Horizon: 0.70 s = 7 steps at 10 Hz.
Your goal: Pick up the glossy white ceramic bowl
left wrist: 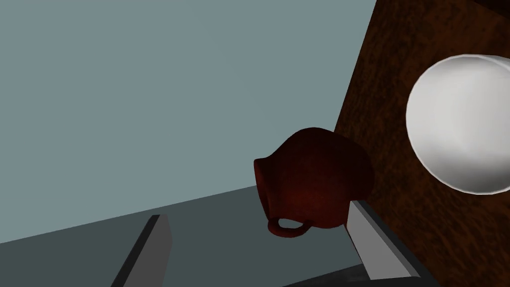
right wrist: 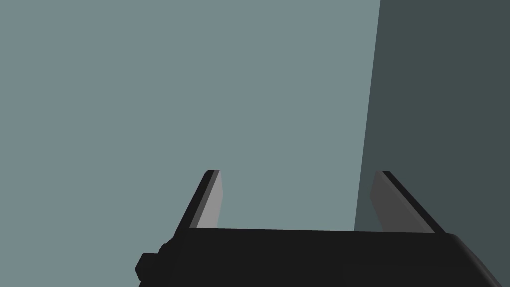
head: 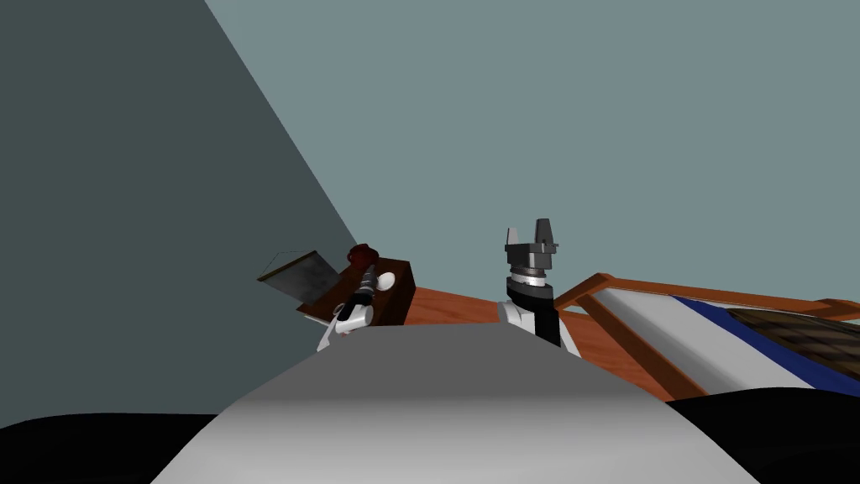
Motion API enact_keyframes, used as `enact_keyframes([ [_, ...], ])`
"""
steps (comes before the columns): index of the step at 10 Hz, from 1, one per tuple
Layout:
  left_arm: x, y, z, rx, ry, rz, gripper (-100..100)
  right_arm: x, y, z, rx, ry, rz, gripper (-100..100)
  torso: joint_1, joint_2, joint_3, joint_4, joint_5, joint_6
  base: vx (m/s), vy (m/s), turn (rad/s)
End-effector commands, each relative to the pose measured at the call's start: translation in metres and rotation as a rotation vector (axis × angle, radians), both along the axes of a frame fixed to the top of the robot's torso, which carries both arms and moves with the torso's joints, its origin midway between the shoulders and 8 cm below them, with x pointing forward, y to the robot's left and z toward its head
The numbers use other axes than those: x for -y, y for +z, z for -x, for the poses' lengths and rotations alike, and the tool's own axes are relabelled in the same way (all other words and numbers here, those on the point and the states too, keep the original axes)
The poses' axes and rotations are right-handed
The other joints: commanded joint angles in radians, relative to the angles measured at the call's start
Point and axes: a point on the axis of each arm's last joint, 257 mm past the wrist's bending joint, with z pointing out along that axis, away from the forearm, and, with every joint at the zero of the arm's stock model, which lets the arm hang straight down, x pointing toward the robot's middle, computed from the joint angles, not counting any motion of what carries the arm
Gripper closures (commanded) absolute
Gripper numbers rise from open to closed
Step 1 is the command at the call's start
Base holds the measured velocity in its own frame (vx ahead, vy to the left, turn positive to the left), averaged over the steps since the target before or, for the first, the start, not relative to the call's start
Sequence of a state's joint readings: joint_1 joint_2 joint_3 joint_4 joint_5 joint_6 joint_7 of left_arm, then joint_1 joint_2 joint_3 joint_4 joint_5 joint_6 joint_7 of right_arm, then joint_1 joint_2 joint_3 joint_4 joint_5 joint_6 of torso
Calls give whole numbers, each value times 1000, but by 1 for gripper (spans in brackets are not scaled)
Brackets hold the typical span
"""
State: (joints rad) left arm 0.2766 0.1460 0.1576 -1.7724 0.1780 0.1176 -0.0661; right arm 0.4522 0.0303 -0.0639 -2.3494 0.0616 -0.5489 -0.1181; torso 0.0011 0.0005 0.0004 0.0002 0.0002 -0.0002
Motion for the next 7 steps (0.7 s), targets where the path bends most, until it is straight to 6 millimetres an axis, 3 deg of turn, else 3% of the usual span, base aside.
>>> enact_keyframes([
  [1,-2,-12,-4,-34,2,11,-100,0,0,0,0,0,0,0,0,0,0,0,0,0,-8,8,0],
  [4,-3,-50,-9,-148,6,54,-100,0,0,0,0,0,0,0,0,-1,-1,0,0,0,1,15,4],
  [7,-3,-70,-10,-209,8,78,-100,0,0,0,0,0,0,0,1,-2,-1,0,0,0,12,22,6],
])
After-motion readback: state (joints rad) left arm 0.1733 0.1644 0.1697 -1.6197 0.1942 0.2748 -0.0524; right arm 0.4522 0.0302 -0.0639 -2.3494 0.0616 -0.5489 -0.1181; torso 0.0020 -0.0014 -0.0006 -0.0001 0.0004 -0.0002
